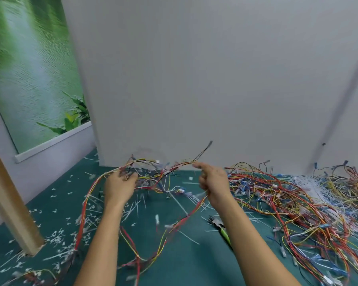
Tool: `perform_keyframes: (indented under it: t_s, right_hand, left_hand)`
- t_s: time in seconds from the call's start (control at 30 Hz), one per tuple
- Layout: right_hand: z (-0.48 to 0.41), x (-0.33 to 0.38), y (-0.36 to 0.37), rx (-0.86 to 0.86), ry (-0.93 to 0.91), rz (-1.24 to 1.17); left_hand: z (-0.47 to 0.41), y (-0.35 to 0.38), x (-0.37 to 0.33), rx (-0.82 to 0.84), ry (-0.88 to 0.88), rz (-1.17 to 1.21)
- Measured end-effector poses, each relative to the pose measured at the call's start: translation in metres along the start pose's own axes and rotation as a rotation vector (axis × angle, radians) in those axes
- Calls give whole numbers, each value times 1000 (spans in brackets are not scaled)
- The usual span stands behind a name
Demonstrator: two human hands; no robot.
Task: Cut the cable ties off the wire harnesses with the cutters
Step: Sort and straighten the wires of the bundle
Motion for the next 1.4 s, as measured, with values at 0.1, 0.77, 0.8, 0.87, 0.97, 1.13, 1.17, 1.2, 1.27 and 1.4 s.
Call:
perform_keyframes:
  t_s: [0.1,0.77,0.8,0.87,0.97,1.13,1.17,1.2,1.27,1.4]
  right_hand:
    - [-8,10,-14,-41,-45,-12]
    - [12,43,-50,-80,-257,-240]
    - [14,43,-50,-65,-253,-199]
    - [18,40,-63,-115,-245,-265]
    - [18,45,-80,-139,-258,-318]
    - [24,48,-111,-183,-254,-412]
    - [25,48,-116,-180,-238,-403]
    - [25,48,-119,-175,-226,-409]
    - [26,45,-122,-158,-217,-459]
    - [24,38,-102,-39,-119,-295]
  left_hand:
    - [0,-6,1,10,-22,69]
    - [42,16,-66,52,481,130]
    - [37,16,-59,27,429,92]
    - [28,16,-45,-2,308,33]
    - [13,1,-28,-100,196,31]
    - [-13,-54,8,-292,61,94]
    - [-14,-62,13,-325,39,77]
    - [-14,-66,16,-347,36,57]
    - [-11,-63,12,-300,100,-24]
    - [-5,-20,3,99,127,-406]
Point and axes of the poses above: each hand's wrist, its own z-axis away from the middle knuckle, its own y-axis out of the palm, x = y × z, the point moved 8 cm from there along -z, towards the middle knuckle, and after that the axes turned 2 degrees about x, right-handed, at the moved point
